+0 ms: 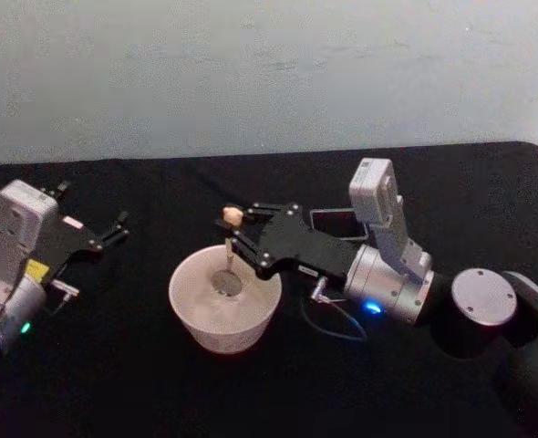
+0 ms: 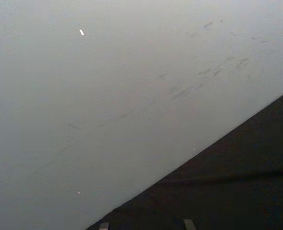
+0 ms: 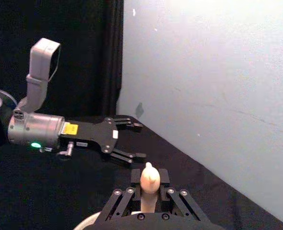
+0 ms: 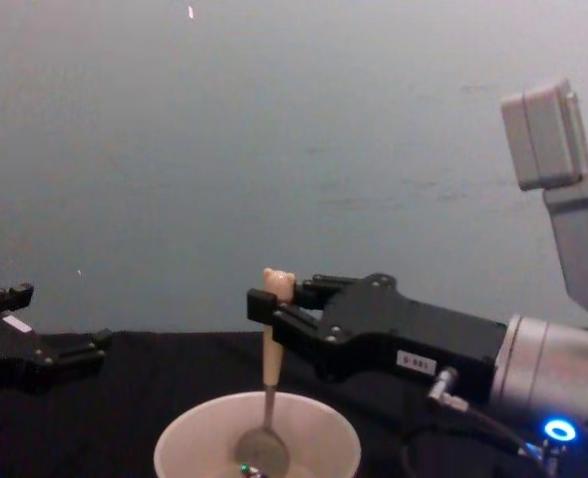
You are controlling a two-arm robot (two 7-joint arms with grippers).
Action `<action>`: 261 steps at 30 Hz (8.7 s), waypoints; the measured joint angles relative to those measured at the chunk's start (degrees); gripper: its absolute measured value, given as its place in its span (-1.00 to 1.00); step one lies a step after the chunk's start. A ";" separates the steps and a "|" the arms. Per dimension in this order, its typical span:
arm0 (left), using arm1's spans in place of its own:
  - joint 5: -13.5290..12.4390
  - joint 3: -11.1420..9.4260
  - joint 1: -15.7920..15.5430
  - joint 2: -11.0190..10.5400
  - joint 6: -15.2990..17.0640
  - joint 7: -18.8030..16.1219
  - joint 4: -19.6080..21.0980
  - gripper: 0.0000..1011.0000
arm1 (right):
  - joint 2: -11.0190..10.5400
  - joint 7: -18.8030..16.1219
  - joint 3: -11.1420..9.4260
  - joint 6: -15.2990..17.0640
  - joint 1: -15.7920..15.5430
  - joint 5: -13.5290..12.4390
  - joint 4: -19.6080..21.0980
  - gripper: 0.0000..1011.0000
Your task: Pick up the stirring spoon with one hand, stir inside the cup, then place it back in its original position.
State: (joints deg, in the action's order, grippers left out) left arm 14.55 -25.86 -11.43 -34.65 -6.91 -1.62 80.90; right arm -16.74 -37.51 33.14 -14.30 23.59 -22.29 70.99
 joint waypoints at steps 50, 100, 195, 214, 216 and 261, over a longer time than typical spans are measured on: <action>0.00 0.00 0.00 0.00 0.00 0.00 0.00 0.98 | -14.62 0.96 -13.28 1.14 -7.52 -7.64 19.73 -0.58; 0.00 0.00 0.00 0.00 0.00 0.00 0.00 0.98 | -10.97 8.66 -12.03 14.30 -10.27 -10.02 14.13 -0.58; 0.00 0.00 0.00 0.00 0.00 0.00 0.00 0.98 | -4.61 27.51 -16.58 14.46 -10.59 6.56 5.55 0.98; 0.01 0.00 0.00 0.00 0.00 0.00 0.00 0.98 | -4.83 27.44 -16.62 14.18 -10.63 6.35 6.00 0.98; 0.00 0.00 0.00 0.00 0.00 0.00 0.00 0.98 | -4.84 27.43 -16.62 14.17 -10.64 6.33 6.03 0.98; 0.00 0.00 0.00 0.00 0.00 0.00 0.00 0.98 | -4.90 27.41 -16.62 14.07 -10.64 6.21 6.15 0.98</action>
State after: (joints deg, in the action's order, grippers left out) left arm 14.55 -25.86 -11.43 -34.65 -6.91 -1.62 80.90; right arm -21.64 -10.10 16.51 -0.22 12.95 -16.08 77.14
